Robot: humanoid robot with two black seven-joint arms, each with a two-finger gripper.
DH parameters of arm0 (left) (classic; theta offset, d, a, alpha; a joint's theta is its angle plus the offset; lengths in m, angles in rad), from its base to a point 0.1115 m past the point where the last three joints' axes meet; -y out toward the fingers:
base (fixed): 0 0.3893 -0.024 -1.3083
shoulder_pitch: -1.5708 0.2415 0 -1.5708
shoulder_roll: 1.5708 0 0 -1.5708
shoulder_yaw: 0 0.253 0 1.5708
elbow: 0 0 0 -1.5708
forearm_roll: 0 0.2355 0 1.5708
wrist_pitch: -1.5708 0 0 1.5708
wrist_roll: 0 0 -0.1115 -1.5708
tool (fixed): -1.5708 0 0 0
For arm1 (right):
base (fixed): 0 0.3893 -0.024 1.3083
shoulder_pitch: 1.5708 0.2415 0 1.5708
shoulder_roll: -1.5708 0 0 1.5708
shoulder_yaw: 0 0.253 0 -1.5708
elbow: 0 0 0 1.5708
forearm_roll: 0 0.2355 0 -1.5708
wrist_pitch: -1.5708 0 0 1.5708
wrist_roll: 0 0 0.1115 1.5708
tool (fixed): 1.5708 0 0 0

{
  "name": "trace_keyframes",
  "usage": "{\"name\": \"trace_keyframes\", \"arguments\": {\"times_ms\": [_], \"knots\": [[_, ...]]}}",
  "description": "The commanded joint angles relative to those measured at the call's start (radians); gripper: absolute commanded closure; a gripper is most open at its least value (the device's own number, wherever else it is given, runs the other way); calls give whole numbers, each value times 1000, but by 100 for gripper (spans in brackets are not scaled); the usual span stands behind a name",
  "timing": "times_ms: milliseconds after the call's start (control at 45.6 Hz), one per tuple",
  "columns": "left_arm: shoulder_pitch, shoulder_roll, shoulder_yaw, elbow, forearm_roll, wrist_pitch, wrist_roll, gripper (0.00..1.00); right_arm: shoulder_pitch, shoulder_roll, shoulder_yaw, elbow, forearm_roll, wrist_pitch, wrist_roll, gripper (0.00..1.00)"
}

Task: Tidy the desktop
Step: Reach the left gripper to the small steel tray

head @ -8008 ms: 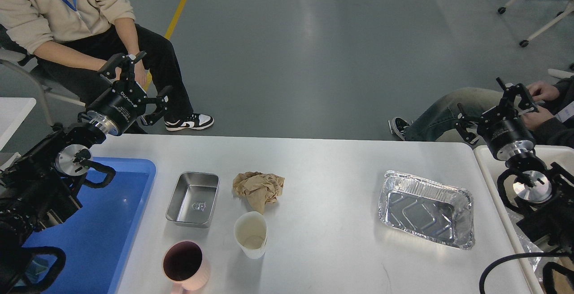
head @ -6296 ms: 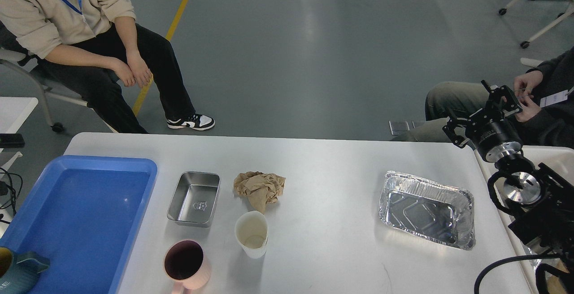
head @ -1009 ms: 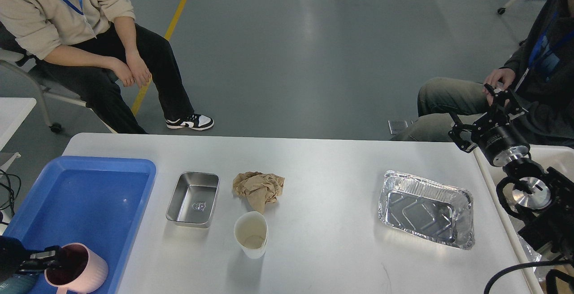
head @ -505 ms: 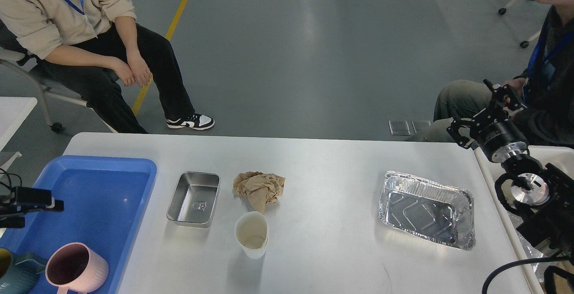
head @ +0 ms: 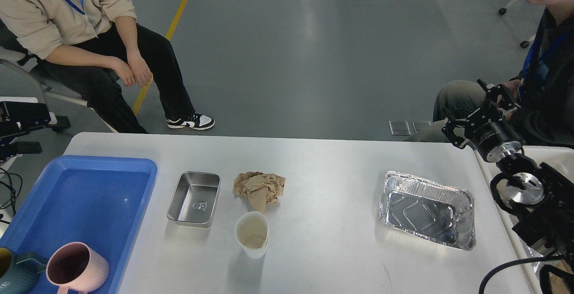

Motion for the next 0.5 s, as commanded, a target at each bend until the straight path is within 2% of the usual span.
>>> {"name": "trace_keyframes", "arguments": {"times_ms": [0,154,219,263,373,483], "knots": [[7,-40,4,-5,2,16,-11,3,-1,0,0,0,-1,0,0,0],[11,-2,4,-65,5,21,-34,3,-1,0,0,0,-1,0,0,0],[14,59,4,-106,5,20,-72,3,-1,0,0,0,-1,0,0,0],[26,116,4,-151,6,20,-115,4,-1,0,0,0,-1,0,0,0],[98,304,4,-275,2,20,-267,6,-3,0,0,0,-1,0,0,0],[117,510,76,-310,3,1,-489,6,-6,0,0,0,-1,0,0,0]]}}
